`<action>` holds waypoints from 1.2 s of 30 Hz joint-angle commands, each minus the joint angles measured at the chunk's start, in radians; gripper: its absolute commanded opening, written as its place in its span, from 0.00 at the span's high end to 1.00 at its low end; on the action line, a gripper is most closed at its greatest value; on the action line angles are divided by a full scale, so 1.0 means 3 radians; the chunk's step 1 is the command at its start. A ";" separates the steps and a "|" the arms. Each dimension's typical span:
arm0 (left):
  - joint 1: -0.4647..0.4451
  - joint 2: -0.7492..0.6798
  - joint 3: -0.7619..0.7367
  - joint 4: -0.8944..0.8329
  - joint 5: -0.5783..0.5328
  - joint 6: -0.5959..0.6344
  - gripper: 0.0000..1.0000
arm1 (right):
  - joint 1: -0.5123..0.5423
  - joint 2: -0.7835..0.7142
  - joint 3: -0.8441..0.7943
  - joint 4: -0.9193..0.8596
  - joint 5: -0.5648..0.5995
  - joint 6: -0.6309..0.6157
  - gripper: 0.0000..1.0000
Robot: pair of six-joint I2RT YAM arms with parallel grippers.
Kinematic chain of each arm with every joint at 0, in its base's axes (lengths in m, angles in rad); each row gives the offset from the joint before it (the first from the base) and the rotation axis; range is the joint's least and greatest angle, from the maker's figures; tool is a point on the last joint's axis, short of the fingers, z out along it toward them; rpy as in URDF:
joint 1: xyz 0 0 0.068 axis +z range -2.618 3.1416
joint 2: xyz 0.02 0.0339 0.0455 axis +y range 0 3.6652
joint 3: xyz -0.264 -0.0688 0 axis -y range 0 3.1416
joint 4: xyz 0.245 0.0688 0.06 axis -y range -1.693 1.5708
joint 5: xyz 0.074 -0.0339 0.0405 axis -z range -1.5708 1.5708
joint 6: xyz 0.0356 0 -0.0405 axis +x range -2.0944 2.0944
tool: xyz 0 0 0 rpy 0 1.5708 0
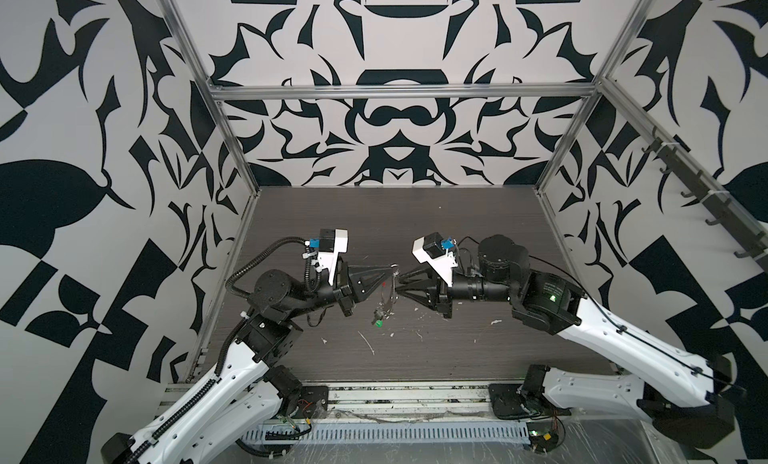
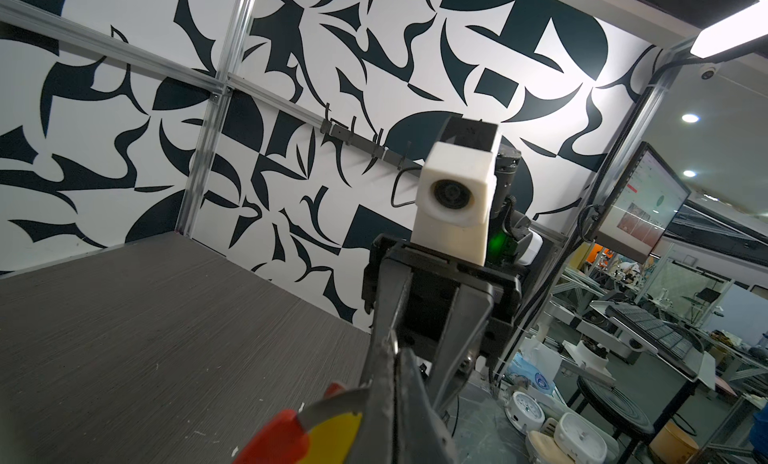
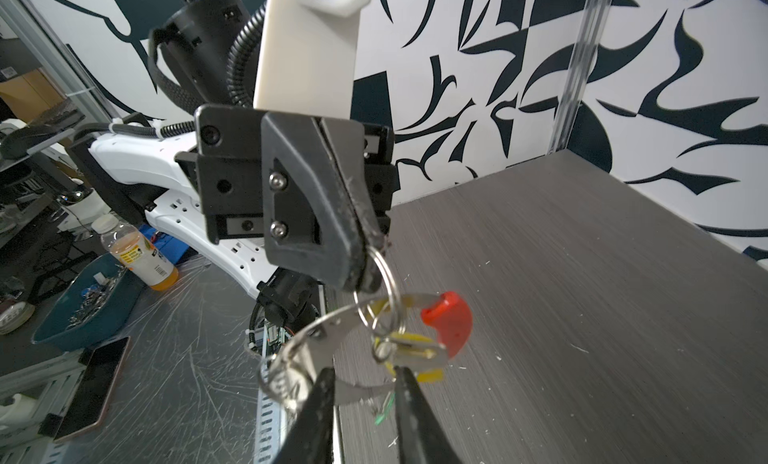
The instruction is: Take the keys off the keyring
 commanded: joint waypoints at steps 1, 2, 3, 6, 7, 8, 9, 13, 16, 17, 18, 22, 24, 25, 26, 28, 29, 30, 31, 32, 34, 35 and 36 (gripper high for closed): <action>-0.0006 -0.0031 0.0101 0.0049 0.0070 0.0029 1.00 | 0.0020 -0.0151 0.0116 -0.0042 0.0052 -0.0065 0.65; -0.0004 -0.0034 0.0104 0.0036 0.0079 0.0034 1.00 | 0.0019 -0.0179 0.0124 -0.0071 0.0074 -0.0078 0.64; -0.0004 -0.0027 0.0112 0.0015 0.0094 0.0042 1.00 | 0.0020 -0.0210 0.0135 -0.0093 0.0091 -0.0096 0.64; -0.0004 -0.0011 0.0152 -0.0057 0.0173 0.0064 1.00 | 0.0020 -0.0311 0.0138 -0.0080 0.0151 -0.0111 0.62; -0.0004 0.0000 0.0168 -0.0069 0.0201 0.0065 1.00 | 0.0020 -0.0335 0.0133 -0.0041 0.0155 -0.0111 0.62; -0.0004 0.0014 0.0175 -0.0078 0.0244 0.0063 1.00 | 0.0020 -0.0351 0.0130 0.0006 0.0148 -0.0114 0.61; -0.0005 0.0022 0.0188 -0.0090 0.0266 0.0060 1.00 | 0.0020 -0.0358 0.0130 0.0055 0.0144 -0.0113 0.61; -0.0005 0.0036 0.0191 -0.0080 0.0341 0.0059 1.00 | 0.0018 -0.0366 0.0079 0.0380 0.0128 -0.0023 0.60; -0.0007 0.0032 0.0192 -0.0075 0.0377 0.0055 1.00 | 0.0015 -0.0336 0.0066 0.0569 -0.0033 0.0043 0.60; -0.0008 0.0028 0.0191 -0.0071 0.0386 0.0050 1.00 | 0.0013 -0.0306 0.0077 0.0584 -0.0069 0.0049 0.60; -0.0007 0.0027 0.0191 -0.0070 0.0394 0.0048 1.00 | 0.0010 -0.0273 0.0093 0.0578 -0.0090 0.0054 0.60; -0.0005 0.0005 0.0200 -0.0088 0.0402 0.0050 1.00 | -0.0005 -0.0190 0.0120 0.0587 -0.0159 0.0100 0.62; -0.0007 -0.0007 0.0192 -0.0090 0.0397 0.0050 1.00 | -0.0015 -0.0166 0.0124 0.0583 -0.0212 0.0120 0.65; -0.0004 -0.0009 0.0191 -0.0090 0.0397 0.0050 1.00 | -0.0015 -0.0159 0.0123 0.0575 -0.0221 0.0130 0.67; -0.0009 -0.0013 0.0188 -0.0081 0.0396 0.0050 1.00 | -0.0020 -0.0151 0.0120 0.0572 -0.0222 0.0136 0.68; -0.0007 -0.0010 0.0184 -0.0065 0.0399 0.0050 1.00 | -0.0030 -0.0143 0.0100 0.0567 -0.0216 0.0150 0.71; -0.0004 -0.0010 0.0183 -0.0060 0.0403 0.0048 1.00 | -0.0044 -0.0143 0.0091 0.0574 -0.0228 0.0161 0.74; -0.0004 -0.0011 0.0182 -0.0055 0.0405 0.0044 1.00 | -0.0056 -0.0143 0.0082 0.0584 -0.0250 0.0175 0.76; -0.0004 -0.0013 0.0181 -0.0055 0.0402 0.0042 1.00 | -0.0061 -0.0139 0.0077 0.0583 -0.0260 0.0180 0.78; -0.0004 -0.0011 0.0181 -0.0052 0.0405 0.0040 1.00 | -0.0063 -0.0138 0.0074 0.0589 -0.0270 0.0187 0.80; -0.0008 -0.0010 0.0181 -0.0054 0.0405 0.0040 1.00 | -0.0073 -0.0138 0.0070 0.0585 -0.0293 0.0197 0.85; -0.0004 -0.0009 0.0185 -0.0051 0.0404 0.0038 1.00 | -0.0084 -0.0138 0.0069 0.0586 -0.0298 0.0202 0.86; -0.0005 -0.0013 0.0186 -0.0055 0.0409 0.0035 1.00 | -0.0090 -0.0138 0.0066 0.0585 -0.0299 0.0207 0.86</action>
